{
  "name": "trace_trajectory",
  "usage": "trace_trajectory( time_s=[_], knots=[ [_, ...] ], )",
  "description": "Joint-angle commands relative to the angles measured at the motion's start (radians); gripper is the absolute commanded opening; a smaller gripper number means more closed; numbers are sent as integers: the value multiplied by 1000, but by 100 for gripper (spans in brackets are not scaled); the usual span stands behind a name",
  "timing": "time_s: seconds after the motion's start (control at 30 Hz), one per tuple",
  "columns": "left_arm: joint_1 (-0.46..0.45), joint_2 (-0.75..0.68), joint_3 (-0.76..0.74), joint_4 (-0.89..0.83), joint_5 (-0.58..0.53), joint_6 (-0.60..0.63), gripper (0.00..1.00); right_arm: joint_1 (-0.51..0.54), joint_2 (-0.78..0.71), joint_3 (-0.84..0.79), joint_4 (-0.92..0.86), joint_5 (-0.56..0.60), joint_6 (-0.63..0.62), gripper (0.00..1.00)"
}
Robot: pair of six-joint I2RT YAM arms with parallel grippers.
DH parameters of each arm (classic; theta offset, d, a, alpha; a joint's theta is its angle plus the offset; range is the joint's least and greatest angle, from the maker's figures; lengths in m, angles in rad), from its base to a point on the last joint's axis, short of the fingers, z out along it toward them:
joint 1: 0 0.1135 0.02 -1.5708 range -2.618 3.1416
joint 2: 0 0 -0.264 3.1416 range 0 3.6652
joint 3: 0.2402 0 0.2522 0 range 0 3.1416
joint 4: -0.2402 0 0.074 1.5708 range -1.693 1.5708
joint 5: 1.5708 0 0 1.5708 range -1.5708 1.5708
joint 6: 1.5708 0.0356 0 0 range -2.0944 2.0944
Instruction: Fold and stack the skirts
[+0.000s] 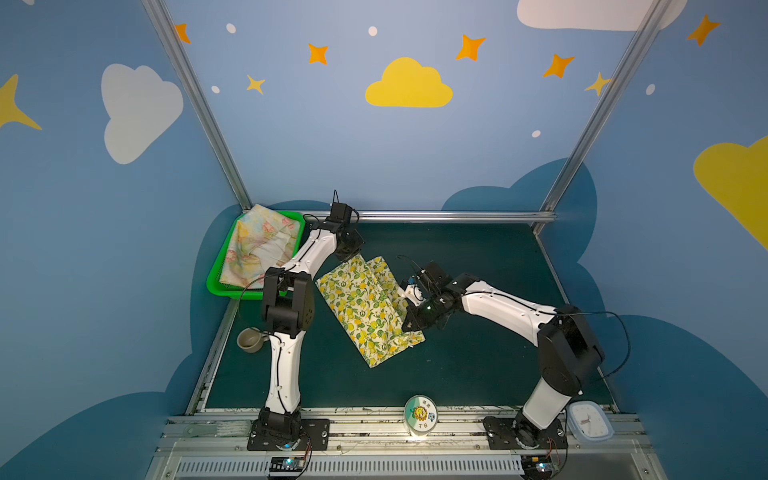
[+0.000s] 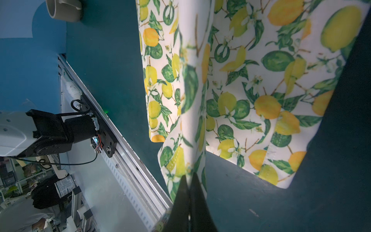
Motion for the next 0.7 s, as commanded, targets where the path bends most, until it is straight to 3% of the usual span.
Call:
trace_trajectory(
  time_s=[0.0, 0.67],
  knots=[
    [9, 7, 45, 41, -54, 15, 4, -1, 8, -27, -85, -38, -3, 0],
    [-36, 97, 173, 7, -50, 3, 4, -37, 2, -66, -67, -68, -4, 0]
  ],
)
